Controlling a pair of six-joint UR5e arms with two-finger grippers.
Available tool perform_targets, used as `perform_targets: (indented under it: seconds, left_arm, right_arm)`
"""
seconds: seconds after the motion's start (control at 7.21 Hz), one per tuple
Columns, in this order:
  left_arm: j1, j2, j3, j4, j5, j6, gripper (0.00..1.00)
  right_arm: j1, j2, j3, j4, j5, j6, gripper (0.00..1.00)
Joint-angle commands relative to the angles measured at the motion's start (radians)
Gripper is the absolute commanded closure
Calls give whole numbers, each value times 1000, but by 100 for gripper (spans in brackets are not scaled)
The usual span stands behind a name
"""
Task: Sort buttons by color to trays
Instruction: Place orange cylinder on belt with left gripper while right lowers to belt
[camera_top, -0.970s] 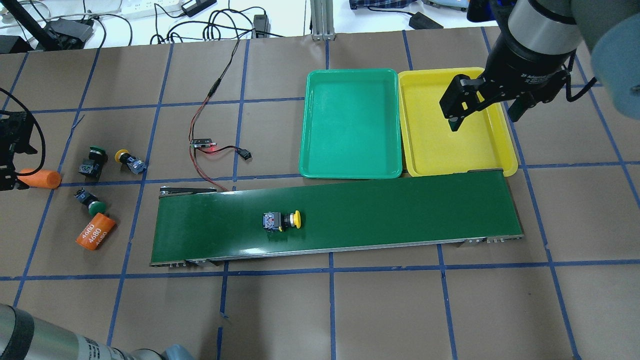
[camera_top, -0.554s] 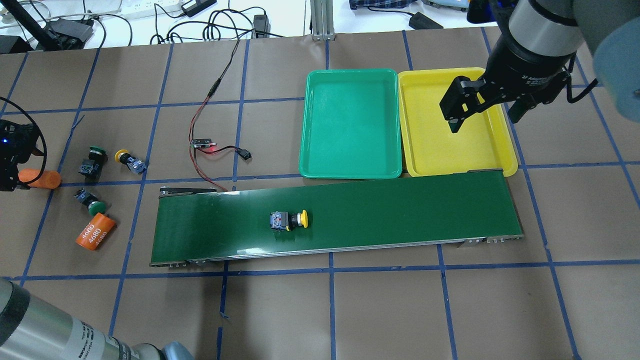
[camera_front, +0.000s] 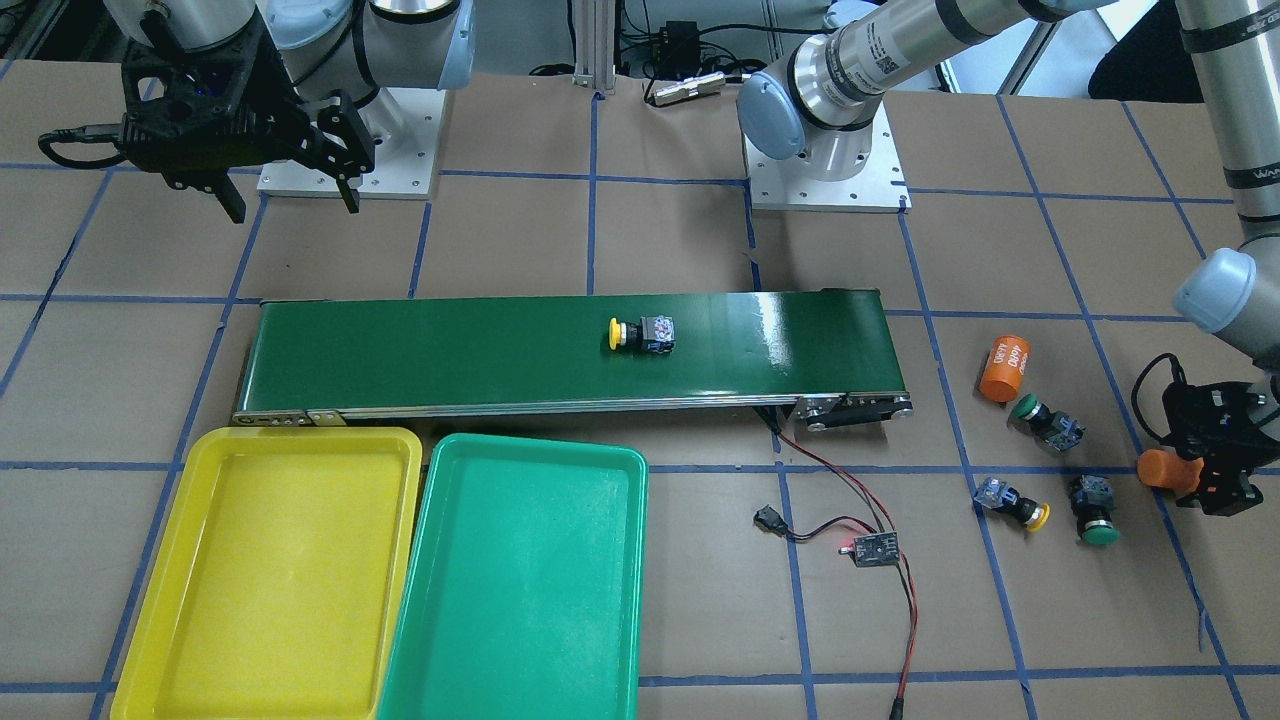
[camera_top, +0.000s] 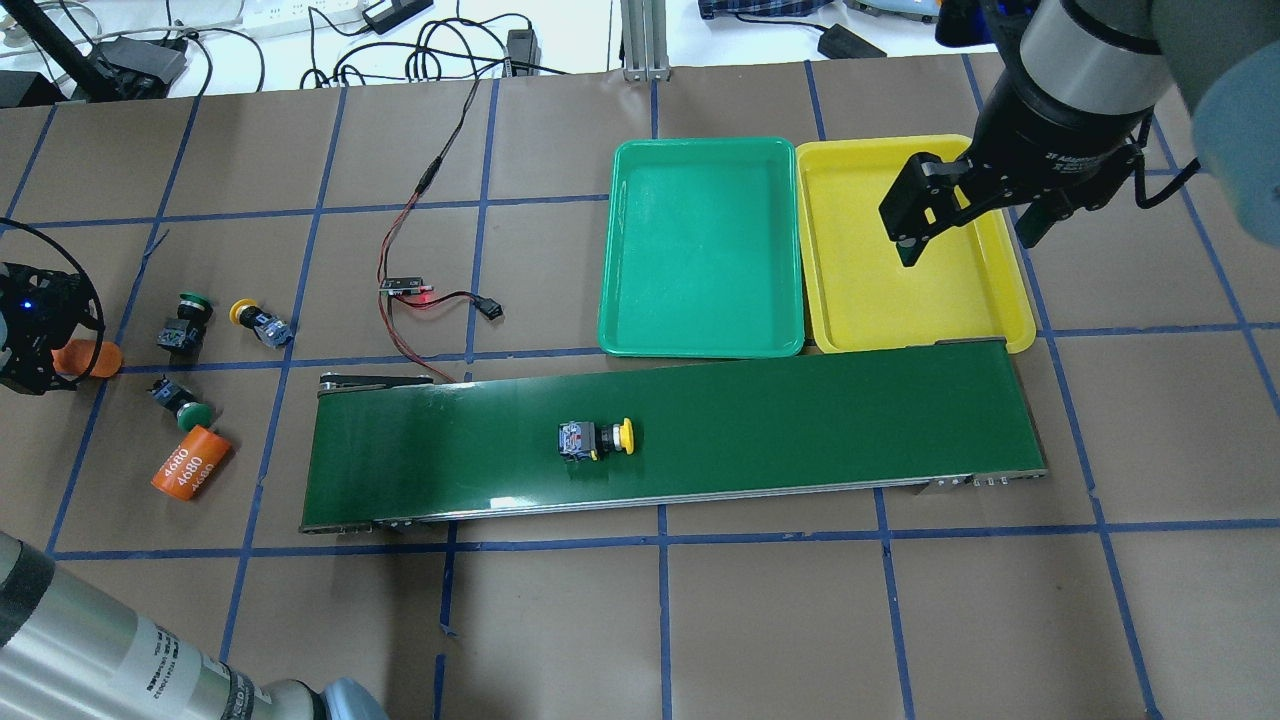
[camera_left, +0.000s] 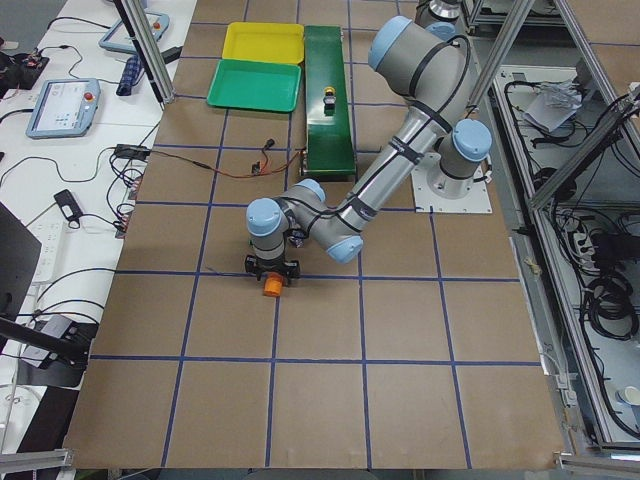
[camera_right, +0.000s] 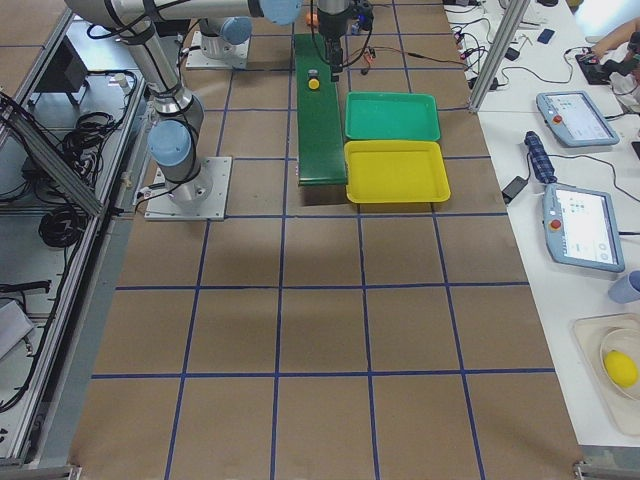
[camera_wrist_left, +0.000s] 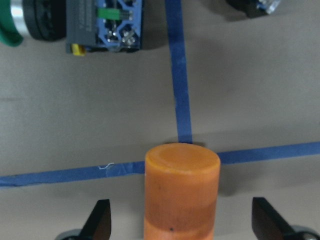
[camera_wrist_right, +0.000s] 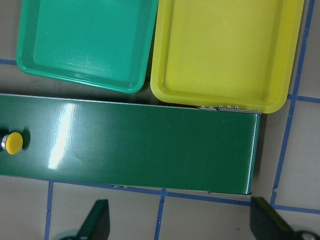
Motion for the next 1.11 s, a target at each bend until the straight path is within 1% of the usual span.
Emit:
perform_targets:
  seconds: [0.0,0.14,0.28,0.42,0.55,0.69,0.83,0.97]
  left_arm:
    - [-2,-3,-5,10,-1,23,100]
    - [-5,23,-11,-7,4,14,100]
    - [-14,72,-20,-76,6,-10,100]
    - [-31,135,-31,-196,4,-79,100]
    - [-97,213,-71,-261,3,-126,100]
    - [-153,291,-150,-283,1,-235,100]
    - [-218,368,-245,-282,3,-335,100]
    - [-303,435,-313,-283,4,-478,100]
  right_arm:
    - [-7,-33,-30,1,-16,-15,0]
    - [-7,-32,-29,3,-16,-50,0]
    - [-5,-6,-14,-8,-14,-92,0]
    - [-5,51,-13,-10,-16,-96,0]
    - [-5,85,-12,1,-16,-95,0]
    - [1,106,-10,0,-23,-139,0]
    - [7,123,-15,-13,-66,-225,0]
    - [10,134,-13,-10,-66,-362,0]
